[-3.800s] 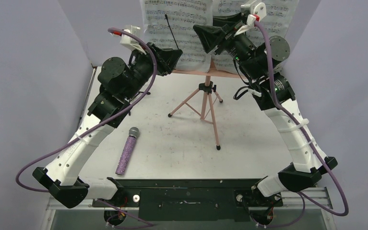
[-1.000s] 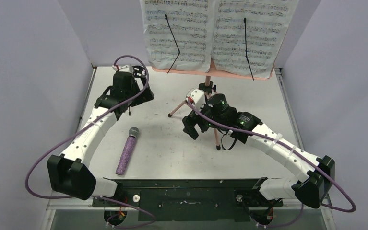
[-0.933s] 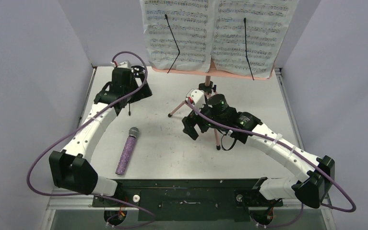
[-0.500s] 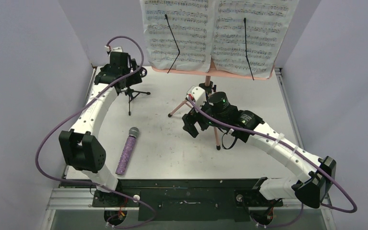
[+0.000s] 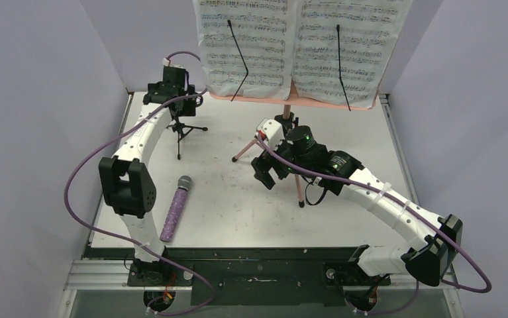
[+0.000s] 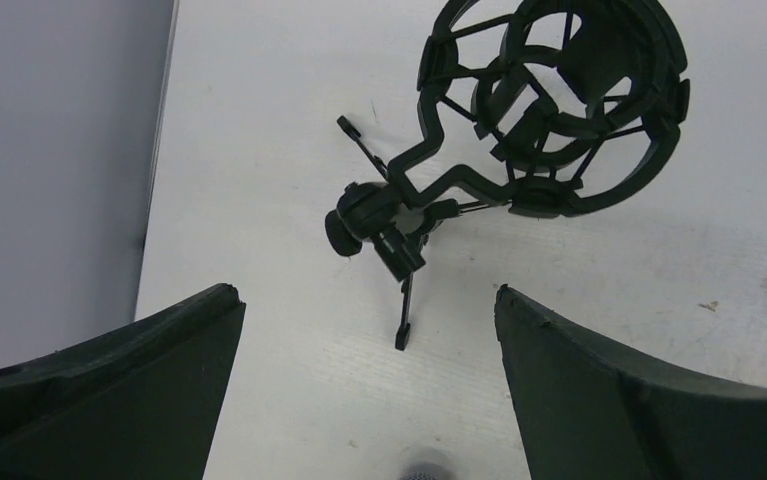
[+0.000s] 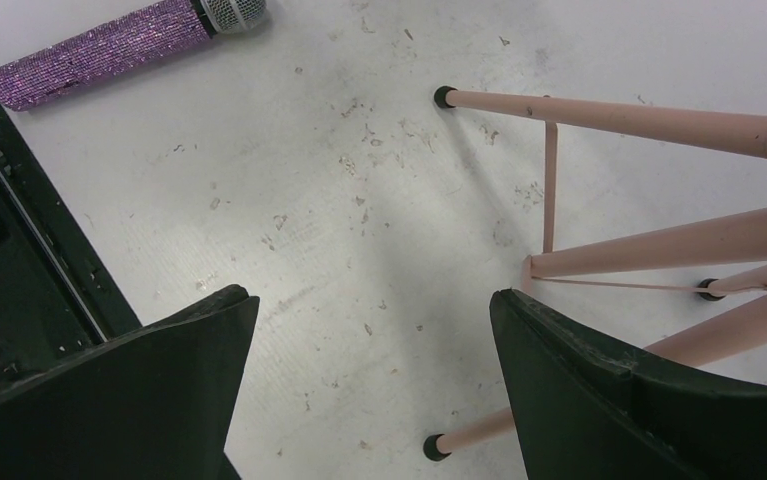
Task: Set up the instrument practice props
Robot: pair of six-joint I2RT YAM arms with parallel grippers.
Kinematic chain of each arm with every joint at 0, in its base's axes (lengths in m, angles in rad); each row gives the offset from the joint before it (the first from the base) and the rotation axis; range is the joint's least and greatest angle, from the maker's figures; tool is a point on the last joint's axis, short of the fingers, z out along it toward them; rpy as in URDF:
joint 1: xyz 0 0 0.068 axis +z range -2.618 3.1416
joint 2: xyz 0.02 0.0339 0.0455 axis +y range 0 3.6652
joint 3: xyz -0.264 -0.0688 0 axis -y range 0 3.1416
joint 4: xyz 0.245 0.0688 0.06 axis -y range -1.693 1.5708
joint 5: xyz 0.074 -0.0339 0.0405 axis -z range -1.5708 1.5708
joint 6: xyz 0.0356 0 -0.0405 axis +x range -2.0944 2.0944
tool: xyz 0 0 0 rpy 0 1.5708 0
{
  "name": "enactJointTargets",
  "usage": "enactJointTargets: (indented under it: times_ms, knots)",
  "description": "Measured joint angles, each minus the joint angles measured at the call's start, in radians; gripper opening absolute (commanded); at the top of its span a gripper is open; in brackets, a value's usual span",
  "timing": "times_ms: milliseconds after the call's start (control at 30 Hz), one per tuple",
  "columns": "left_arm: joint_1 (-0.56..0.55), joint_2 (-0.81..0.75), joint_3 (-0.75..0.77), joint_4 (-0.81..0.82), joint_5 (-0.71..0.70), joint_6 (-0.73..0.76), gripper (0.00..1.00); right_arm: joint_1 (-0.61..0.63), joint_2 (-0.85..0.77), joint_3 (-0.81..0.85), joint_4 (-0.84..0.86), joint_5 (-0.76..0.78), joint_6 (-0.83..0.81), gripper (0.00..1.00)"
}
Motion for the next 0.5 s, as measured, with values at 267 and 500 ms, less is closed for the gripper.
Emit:
enactJointTargets:
  times_ms: [267,500]
  knots:
    - [0.001,0.128,0.099,0.003,-0.027,0.031,0.93,-0.006,0.0,0.001,-0.004,0.023,-0.008,0.9]
    - [0.022,0.212,0.193,0.005,-0.015,0.031,0.79,-0.012,0.0,0.005,-0.006,0.04,-0.014,0.9]
